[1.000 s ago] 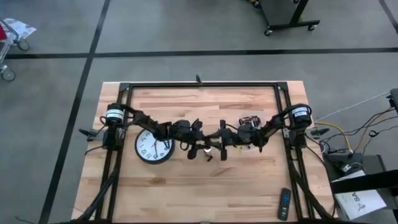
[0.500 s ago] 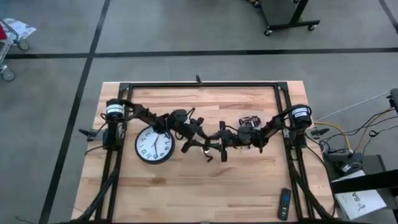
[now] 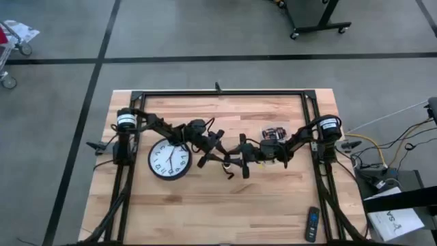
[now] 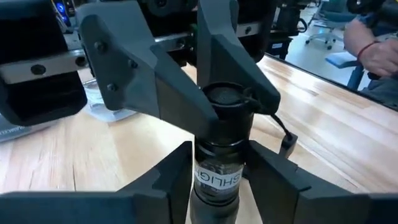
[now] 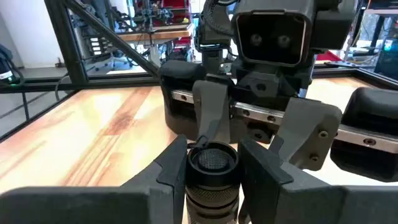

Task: Insert battery
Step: Close the black battery compartment

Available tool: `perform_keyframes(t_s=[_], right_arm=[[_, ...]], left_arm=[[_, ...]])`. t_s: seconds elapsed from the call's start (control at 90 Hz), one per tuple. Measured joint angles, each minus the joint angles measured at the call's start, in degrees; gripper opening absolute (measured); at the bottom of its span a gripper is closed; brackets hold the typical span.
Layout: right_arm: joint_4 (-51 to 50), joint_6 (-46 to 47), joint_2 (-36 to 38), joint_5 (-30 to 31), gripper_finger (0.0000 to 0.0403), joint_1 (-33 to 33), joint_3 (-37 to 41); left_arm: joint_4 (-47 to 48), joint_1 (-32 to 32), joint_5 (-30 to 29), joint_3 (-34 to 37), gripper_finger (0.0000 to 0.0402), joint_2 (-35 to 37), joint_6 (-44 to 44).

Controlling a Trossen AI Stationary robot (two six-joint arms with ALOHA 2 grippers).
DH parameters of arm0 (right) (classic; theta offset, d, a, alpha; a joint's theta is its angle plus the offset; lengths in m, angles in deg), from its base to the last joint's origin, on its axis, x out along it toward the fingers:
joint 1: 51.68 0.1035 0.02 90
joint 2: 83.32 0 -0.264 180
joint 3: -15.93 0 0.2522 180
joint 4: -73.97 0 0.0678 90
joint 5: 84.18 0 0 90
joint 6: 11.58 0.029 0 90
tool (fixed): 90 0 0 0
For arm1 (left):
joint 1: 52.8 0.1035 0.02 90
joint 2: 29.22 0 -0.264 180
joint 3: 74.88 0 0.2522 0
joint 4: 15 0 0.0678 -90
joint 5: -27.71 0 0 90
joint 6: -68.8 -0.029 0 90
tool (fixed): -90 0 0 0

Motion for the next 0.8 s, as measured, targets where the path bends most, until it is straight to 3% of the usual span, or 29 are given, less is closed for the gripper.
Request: perform_keyframes(t_s=[0.422,0.633,0.8], right_arm=[[-0.22,-0.75,0.0,-0.08,0.0092,0.0,-0.33],[-0.15,-0.66,0.07,0.44,0.0092,-0.02,-0.22],[-0.79,-0.57,0.1,1.08,0.0092,-0.04,-0.11]], left_arm=[[-3.22,-3.08,-7.33,-0.22,0.0141,-2.89,0.14],[-3.1,-3.19,-9.31,-0.12,0.0096,-2.84,2.42],[-3.13,-3.19,-10.28,-0.09,0.0095,-2.8,4.55]])
